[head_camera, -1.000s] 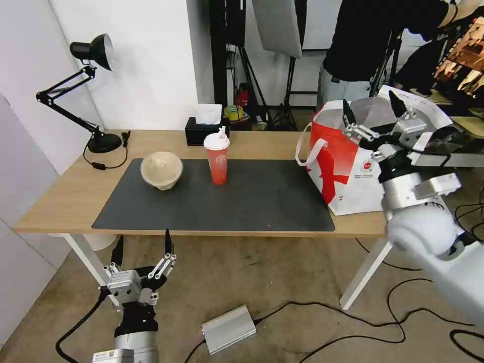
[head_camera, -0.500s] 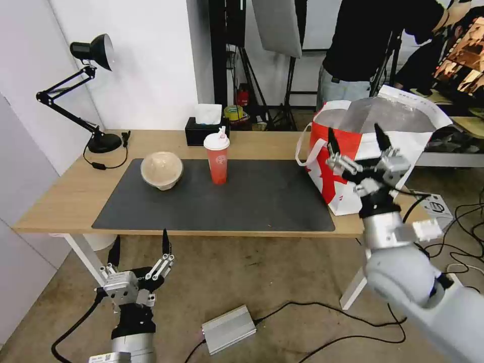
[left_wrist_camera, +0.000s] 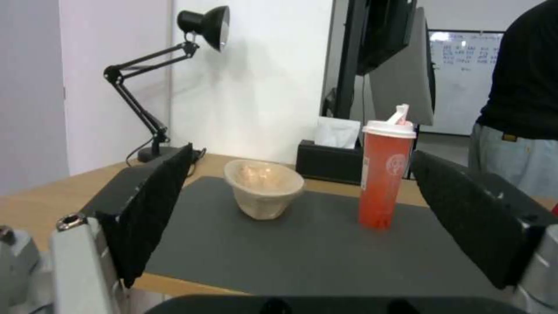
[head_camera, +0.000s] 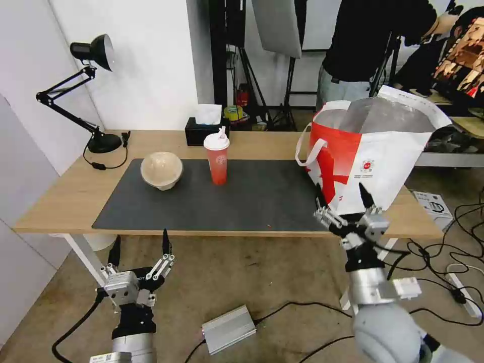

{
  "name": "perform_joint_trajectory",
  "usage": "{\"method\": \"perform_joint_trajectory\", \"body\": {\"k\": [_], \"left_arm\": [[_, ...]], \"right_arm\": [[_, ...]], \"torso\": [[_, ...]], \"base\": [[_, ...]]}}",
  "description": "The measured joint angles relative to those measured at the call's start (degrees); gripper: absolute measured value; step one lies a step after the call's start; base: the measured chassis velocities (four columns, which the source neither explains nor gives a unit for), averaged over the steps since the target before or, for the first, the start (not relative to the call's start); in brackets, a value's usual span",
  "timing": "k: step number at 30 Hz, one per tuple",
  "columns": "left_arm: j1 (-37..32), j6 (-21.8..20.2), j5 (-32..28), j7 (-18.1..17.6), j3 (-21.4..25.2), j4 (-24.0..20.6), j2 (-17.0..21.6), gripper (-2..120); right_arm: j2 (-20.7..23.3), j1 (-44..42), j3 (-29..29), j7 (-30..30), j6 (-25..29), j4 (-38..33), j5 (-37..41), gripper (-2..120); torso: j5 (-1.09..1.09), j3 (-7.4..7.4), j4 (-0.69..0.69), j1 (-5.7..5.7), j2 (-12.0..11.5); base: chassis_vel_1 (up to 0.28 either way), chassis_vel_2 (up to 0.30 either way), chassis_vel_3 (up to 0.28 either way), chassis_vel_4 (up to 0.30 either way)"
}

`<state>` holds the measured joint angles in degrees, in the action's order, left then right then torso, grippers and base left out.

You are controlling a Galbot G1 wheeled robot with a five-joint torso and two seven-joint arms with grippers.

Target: Pick up the trash from the table and place it into the takeout bag.

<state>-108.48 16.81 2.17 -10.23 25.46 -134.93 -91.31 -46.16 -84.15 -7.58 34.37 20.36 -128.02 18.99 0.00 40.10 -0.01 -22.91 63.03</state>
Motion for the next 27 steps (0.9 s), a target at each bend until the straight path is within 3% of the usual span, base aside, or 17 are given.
{"method": "perform_joint_trajectory", "body": {"k": [9, 27], "left_arm": [[0.1, 0.0, -0.1, 0.0, 0.1, -0.1, 0.0, 100], [0.2, 0.0, -0.3, -0.1, 0.1, 0.1, 0.0, 100]], "right_arm": [[-0.8, -6.4, -0.5, -2.0, -2.6, -0.6, -2.8, 100], [-1.2, -9.0, -0.3, -1.6, -6.7, -0.5, -3.0, 100]], "torso": [[0.00, 0.00, 0.01, 0.00, 0.0], [0.00, 0.01, 0.01, -0.01, 0.0]], "base": [[0.000, 0.000, 0.000, 0.000], [0.000, 0.000, 0.000, 0.000]]}}
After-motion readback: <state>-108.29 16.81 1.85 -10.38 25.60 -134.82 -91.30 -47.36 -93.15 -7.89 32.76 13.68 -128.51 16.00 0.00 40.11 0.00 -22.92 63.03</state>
